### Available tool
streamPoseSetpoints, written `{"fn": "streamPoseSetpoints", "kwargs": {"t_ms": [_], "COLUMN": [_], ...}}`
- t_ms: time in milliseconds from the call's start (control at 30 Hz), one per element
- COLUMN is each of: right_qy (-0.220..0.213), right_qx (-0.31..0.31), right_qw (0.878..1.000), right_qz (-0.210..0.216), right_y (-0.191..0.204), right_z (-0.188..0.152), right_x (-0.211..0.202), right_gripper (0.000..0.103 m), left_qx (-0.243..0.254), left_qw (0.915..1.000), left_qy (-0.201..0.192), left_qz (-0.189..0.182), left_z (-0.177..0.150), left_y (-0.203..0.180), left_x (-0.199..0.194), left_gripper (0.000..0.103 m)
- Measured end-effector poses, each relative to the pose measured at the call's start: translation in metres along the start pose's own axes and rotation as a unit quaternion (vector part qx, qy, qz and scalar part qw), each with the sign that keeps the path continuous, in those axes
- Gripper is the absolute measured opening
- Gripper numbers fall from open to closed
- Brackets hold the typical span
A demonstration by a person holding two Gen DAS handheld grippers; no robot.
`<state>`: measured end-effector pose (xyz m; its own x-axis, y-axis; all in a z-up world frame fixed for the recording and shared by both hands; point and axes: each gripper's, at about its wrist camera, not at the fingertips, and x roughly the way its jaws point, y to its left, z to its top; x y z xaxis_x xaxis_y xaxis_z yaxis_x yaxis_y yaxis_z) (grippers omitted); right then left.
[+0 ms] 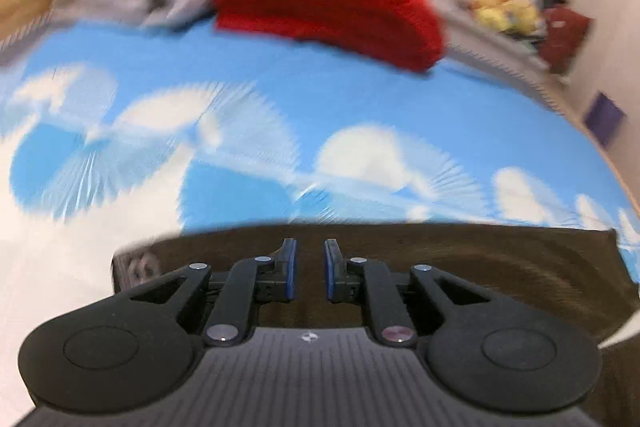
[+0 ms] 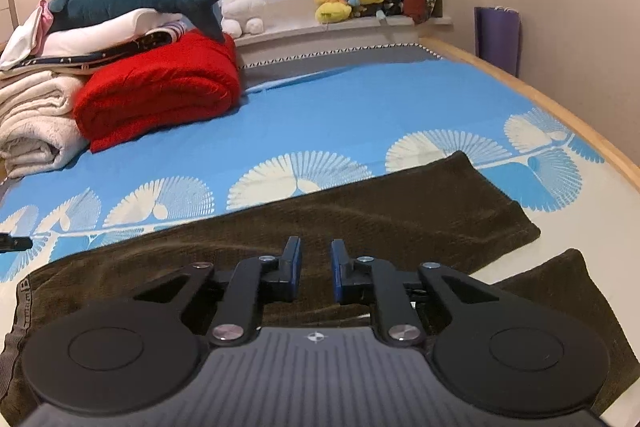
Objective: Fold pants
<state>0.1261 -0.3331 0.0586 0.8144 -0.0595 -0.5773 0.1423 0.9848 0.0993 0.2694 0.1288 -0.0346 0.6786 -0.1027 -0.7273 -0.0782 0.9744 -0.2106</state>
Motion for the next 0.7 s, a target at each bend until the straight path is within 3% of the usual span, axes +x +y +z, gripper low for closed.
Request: {"fn": "streamPoseSetpoints", "kwargs": {"t_ms": [67, 133, 200, 233, 433, 500, 633, 700], "right_qy": [0.001, 0.004, 0.005, 0.006, 0.016, 0.018, 0.022, 0.026], "right_qx": [-0.004, -0.004, -0.008, -0.013, -0.038, -0.044, -0.051, -0.046], "right_qw": [1.000, 1.000, 1.000, 1.000, 0.999, 0.999, 0.998, 0.999], "right_qz": [0.001, 0.009, 0.017, 0.018, 0.019, 0.016, 0.007, 0.004], "right_y": [0.001, 0.002, 0.005, 0.007, 0.016, 0.016, 0.015, 0.013], "right_z": [-0.001, -0.001, -0.001, -0.001, 0.000, 0.000, 0.000, 0.001], "right_x": [0.001, 0.002, 0.003, 0.004, 0.016, 0.019, 0.026, 0.028], "right_gripper": [0.016, 0.016, 0.017, 0.017, 0.017, 0.017, 0.017, 0.017], "left_qx": [0.012, 0.025, 0.018, 0.020, 0.030, 0.038, 0.088, 0.108], "left_qw": [0.9997, 0.9992, 0.9993, 0.9992, 0.9986, 0.9976, 0.9938, 0.9918], "left_qy": [0.002, -0.008, -0.013, -0.014, 0.028, 0.055, 0.068, 0.064], "left_qz": [0.019, 0.029, 0.029, 0.033, 0.032, 0.019, -0.010, -0.024], "left_z": [0.001, 0.007, 0.015, 0.019, 0.027, 0.024, 0.017, 0.017], "left_y": [0.006, 0.010, 0.014, 0.016, 0.030, 0.032, 0.026, 0.023], "left_x": [0.017, 0.028, 0.041, 0.050, 0.104, 0.118, 0.123, 0.118], "left_gripper": [0.015, 0.022, 0.058, 0.064, 0.068, 0.079, 0.079, 0.049]}}
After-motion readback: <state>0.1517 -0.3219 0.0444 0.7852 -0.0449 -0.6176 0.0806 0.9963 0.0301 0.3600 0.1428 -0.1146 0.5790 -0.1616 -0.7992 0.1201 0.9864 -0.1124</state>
